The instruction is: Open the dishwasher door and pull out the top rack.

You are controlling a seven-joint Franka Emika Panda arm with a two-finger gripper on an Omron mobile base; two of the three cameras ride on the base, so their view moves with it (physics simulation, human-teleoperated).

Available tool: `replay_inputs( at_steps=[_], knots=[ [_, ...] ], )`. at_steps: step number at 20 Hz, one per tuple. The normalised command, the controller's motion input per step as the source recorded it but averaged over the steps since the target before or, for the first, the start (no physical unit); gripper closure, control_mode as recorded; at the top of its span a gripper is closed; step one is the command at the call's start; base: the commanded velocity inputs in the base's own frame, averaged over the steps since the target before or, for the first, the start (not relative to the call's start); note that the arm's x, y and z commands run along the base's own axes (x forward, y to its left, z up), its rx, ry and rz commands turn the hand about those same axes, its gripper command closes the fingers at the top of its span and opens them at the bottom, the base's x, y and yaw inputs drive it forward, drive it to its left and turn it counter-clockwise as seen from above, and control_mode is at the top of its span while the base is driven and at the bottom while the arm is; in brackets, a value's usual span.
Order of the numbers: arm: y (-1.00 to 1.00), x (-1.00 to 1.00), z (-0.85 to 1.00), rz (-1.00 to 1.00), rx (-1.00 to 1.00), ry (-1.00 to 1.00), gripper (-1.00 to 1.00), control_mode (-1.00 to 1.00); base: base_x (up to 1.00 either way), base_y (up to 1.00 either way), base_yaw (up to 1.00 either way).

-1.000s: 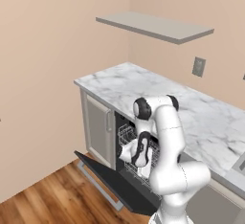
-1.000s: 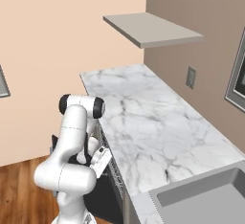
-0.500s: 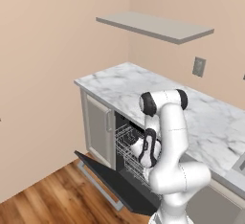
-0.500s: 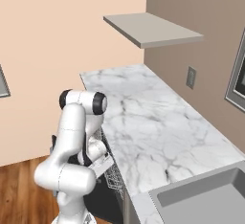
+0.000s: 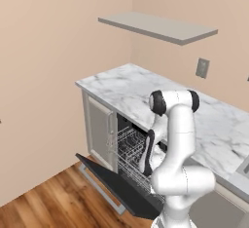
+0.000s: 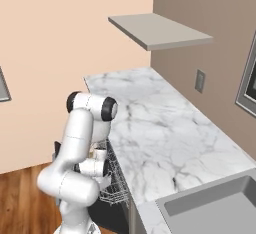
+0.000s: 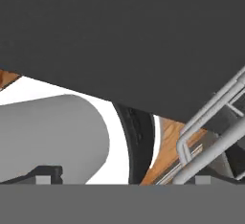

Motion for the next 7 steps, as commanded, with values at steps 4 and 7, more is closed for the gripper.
replay_inputs(
  at_steps=[4, 7],
  knots=[
    [0.31, -0.67, 0.0, -0.09, 0.33, 0.27, -1.0, -1.0, 0.0, 0.0, 0.0],
    [0.37, -0.61, 0.0, -0.11, 0.27, 0.25, -1.0, -1.0, 0.0, 0.0, 0.0]
  ],
)
